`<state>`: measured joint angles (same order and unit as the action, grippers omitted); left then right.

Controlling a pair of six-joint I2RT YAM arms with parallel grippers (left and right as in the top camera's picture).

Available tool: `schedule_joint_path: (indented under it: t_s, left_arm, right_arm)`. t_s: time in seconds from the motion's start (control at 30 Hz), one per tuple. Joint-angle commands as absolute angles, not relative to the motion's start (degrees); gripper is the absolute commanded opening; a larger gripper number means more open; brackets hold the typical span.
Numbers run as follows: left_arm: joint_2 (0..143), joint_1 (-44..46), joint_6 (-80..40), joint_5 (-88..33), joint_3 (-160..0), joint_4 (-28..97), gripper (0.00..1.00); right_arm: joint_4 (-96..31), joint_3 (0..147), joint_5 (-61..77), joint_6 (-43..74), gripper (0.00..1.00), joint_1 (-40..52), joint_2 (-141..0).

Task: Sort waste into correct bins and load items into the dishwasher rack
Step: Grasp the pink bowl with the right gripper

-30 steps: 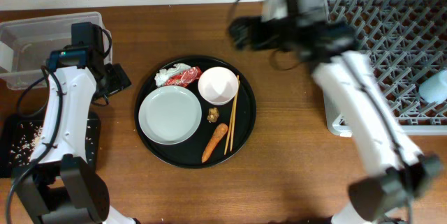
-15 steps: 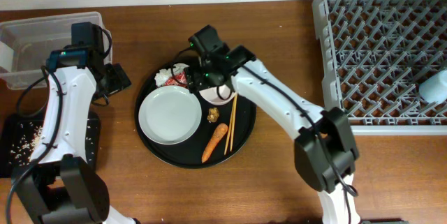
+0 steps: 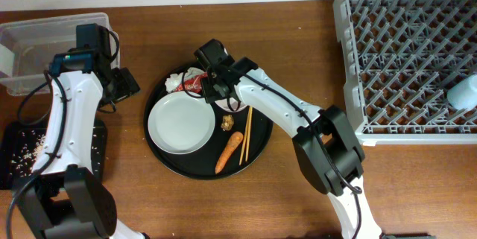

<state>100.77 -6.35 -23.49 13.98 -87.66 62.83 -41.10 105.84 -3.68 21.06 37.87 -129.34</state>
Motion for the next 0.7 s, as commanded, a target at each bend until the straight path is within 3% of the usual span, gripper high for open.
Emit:
schedule_joint_path:
  t_s: [0.0,0.3,0.67]
  left_arm:
    - [100.92,-6.55,-24.18,14.39,-88.23,62.87,0.99]
    - [100.92,-6.55,-24.18,14.41,-88.23,62.87,0.99]
    - [100.92,-6.55,-24.18,14.39,-88.23,62.87,0.99]
  right_arm:
    - [-40.86,105.67,-5.02,22.09,0.61,38.3,-131.48]
    - [-39.57,105.65,-5.04,23.88,0.54,38.54,-131.63]
    - [-39.53,105.65,-12.71,25.8,0.54,41.69,-131.63]
